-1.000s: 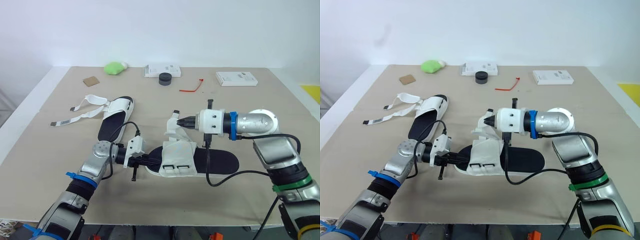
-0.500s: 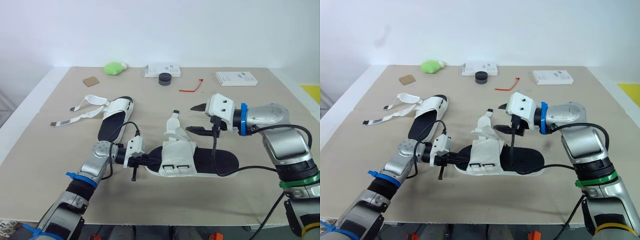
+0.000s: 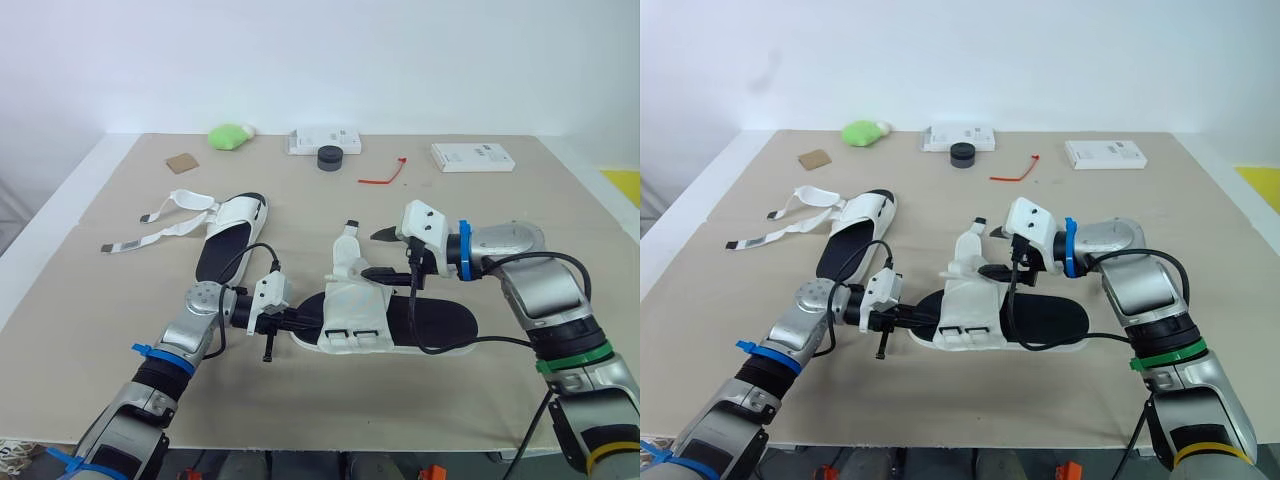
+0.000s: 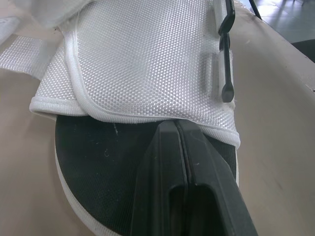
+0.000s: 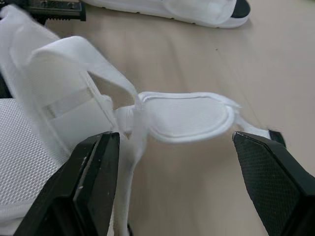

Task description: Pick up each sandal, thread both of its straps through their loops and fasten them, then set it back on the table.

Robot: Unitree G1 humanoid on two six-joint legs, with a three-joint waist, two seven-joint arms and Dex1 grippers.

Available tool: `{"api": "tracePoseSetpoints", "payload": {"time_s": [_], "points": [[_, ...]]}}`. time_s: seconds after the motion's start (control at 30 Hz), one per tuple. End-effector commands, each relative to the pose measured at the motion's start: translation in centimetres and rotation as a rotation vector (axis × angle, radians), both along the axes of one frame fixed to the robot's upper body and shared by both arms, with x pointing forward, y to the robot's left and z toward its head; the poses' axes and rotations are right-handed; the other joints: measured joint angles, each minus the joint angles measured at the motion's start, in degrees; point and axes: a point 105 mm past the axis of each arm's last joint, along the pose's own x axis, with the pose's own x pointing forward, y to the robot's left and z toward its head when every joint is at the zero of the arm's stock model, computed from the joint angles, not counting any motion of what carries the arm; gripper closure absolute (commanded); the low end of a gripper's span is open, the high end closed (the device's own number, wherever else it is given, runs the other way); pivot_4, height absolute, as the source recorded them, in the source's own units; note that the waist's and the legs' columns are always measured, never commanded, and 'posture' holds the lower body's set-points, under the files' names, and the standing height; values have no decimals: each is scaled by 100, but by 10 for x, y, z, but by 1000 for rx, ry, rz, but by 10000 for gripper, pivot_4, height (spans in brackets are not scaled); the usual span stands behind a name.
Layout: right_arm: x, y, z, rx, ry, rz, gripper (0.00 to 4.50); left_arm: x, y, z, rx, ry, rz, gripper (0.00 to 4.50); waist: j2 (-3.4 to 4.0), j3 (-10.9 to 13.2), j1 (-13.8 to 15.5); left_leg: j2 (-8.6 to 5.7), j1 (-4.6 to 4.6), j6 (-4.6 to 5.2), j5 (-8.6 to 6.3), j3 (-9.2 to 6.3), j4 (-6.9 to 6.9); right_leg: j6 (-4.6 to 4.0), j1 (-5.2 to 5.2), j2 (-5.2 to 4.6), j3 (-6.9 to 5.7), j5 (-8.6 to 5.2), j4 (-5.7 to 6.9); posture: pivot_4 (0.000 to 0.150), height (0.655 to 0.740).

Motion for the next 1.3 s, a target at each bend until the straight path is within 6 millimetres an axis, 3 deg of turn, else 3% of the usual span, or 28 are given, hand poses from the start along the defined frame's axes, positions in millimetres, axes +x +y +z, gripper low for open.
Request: {"api": "tracePoseSetpoints", "payload": {"time_s": [0.03, 0.23, 0.27, 0.5, 0.67, 0.8, 1.0, 1.3], "points": [[-5, 4, 5, -20, -25, 61, 12802, -18, 17, -63, 190, 198, 46, 45000, 0, 0, 0, 0, 0, 0, 0, 0, 0, 0, 0, 1, -1, 0, 0, 1500, 7400], [-12, 6, 2, -29, -8, 105, 41559, -18, 17, -63, 187, 201, 47, 45000, 0, 0, 0, 0, 0, 0, 0, -1, 0, 0, 0, 0, 0, 0, 0, 1500, 7400], [-12, 6, 2, -30, -8, 107, 44037, -18, 17, -63, 187, 200, 47, 45000, 0, 0, 0, 0, 0, 0, 0, -1, 0, 0, 0, 1, -1, 0, 0, 1500, 7400], [-9, 7, 7, -10, -54, 102, 44037, -18, 16, -64, 186, 200, 45, 45000, 0, 0, 0, 0, 0, 0, 0, -1, 0, 0, 1, 0, -1, 0, 0, 1500, 7400], [-1, 14, 32, -40, -336, 130, 44037, -18, 16, -63, 187, 200, 44, 45000, 0, 1, 0, 0, 0, 0, 0, -1, 1, 1, 0, 1, -1, 1, 0, 1500, 7400], [-17, 27, 44, -95, -523, 243, 44037, -18, 15, -64, 186, 202, 43, 45000, 0, 2, 4, -2, -1, 0, 1, 0, 1, 3, -1, 0, 0, 2, 0, 1500, 7400], [-37, 37, 49, -112, -642, 315, 44037, -20, 17, -65, 190, 205, 43, 45000, 1, 3, 2, -2, -2, 0, 1, 0, 1, 4, -2, 0, 1, 2, 0, 1500, 7400], [-38, 28, 52, -252, -964, 347, 44037, -18, 17, -63, 192, 204, 36, 45000, -1, 6, 4, -3, -3, 0, 1, 1, 0, 3, -3, 0, 1, 0, 0, 1500, 7400]]}}
